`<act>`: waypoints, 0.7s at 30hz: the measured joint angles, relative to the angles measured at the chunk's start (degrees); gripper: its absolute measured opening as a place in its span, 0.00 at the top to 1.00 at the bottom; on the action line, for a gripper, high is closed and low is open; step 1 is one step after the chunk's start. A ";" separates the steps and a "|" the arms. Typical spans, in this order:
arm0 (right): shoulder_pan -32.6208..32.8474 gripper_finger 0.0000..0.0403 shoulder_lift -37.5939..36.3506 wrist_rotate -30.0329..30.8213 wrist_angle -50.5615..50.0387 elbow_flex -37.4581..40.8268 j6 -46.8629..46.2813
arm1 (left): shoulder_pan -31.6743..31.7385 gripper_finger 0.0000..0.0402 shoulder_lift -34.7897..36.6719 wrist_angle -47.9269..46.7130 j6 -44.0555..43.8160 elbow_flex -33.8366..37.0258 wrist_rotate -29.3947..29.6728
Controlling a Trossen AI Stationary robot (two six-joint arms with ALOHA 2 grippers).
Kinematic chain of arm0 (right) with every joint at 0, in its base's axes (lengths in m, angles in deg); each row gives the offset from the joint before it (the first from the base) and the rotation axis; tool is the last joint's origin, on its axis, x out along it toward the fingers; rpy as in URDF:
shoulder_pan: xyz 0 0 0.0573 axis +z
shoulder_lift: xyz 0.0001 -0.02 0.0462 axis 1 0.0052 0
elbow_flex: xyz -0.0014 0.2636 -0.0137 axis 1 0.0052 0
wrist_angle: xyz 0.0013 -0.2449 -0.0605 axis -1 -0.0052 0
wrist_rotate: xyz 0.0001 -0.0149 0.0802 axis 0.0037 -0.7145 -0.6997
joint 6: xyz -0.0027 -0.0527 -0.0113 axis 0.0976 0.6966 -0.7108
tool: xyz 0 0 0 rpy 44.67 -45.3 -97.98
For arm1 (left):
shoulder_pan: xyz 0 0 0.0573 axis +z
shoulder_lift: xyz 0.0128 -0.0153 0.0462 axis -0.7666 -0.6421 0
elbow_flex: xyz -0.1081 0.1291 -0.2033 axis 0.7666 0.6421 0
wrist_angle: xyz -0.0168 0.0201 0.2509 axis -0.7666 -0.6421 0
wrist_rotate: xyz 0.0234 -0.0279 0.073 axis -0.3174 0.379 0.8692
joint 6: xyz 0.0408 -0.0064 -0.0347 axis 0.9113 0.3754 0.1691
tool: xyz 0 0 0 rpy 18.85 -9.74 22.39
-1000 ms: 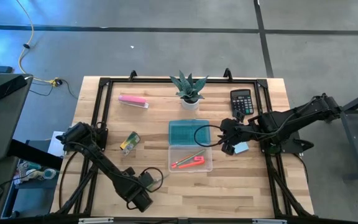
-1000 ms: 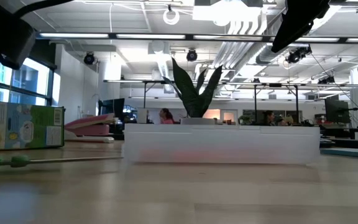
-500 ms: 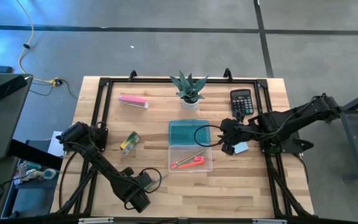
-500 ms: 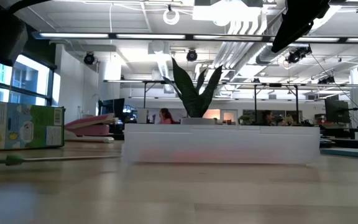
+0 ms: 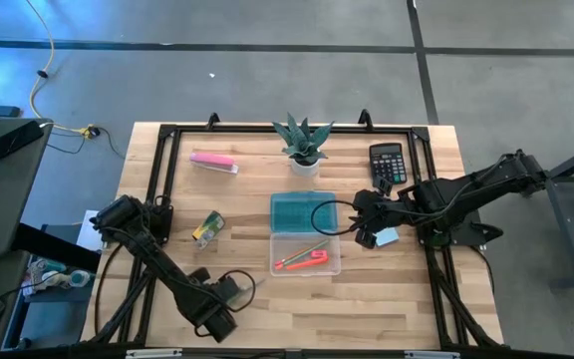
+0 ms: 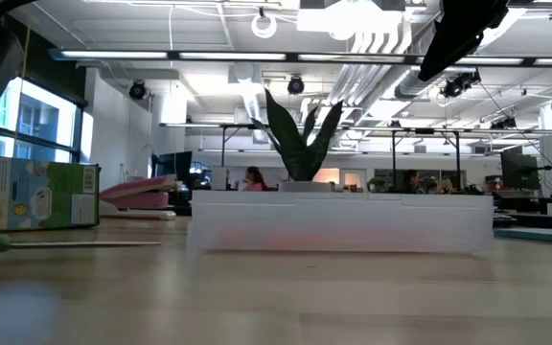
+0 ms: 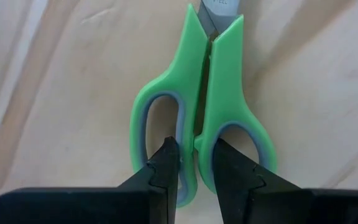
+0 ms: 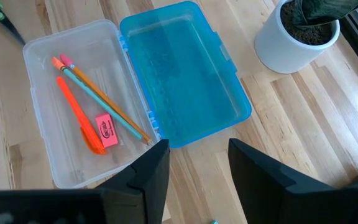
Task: Pack school essentials
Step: Put the green scissors into the blue supply box
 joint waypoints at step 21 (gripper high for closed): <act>-0.01 0.61 0.01 0.00 0.01 0.00 -0.05 | 2.67 0.84 8.27 -8.47 -2.76 -0.15 9.91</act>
